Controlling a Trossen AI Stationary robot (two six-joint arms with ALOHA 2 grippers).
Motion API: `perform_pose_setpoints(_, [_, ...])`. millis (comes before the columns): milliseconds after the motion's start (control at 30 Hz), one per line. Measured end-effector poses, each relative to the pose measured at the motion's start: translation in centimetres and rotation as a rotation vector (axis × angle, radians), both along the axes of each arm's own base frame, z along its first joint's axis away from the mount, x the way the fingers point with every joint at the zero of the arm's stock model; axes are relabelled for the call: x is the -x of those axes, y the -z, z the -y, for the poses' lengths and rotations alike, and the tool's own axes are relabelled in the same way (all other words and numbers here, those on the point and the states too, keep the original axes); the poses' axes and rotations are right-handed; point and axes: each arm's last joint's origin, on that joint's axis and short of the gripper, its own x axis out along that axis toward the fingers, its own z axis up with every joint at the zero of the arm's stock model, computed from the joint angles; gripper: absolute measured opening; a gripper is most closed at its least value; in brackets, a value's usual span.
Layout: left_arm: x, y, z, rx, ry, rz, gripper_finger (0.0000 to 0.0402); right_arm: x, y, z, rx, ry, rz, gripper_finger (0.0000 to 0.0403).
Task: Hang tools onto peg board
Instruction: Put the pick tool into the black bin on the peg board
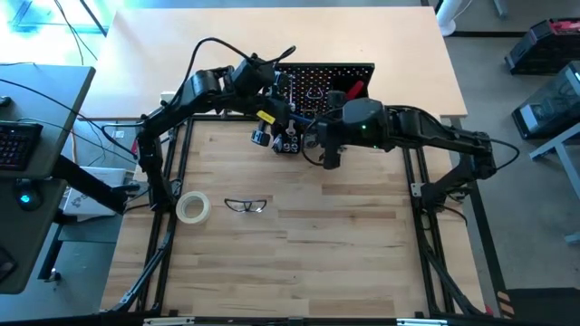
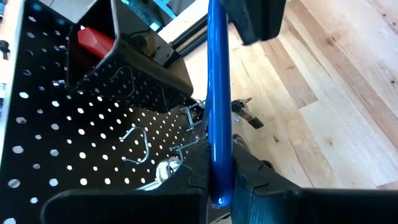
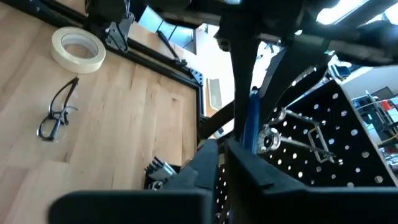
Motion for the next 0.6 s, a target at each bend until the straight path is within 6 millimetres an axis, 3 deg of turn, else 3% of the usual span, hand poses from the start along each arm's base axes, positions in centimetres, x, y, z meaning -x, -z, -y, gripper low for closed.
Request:
perform_pose_setpoints(267, [-0.1,-0.2,-0.1,-0.001,-0.007,0.022,0.0014,0.1,0.2,0.7,-0.014,0.027,-0.013,0.0002])
perform_pose_setpoints(600, [-0.2,-0.5,-0.1,-0.017,-0.063,0.056,0.0093,1.0,-1.8,1.6,-0.032,0.048,0.062,0.0000])
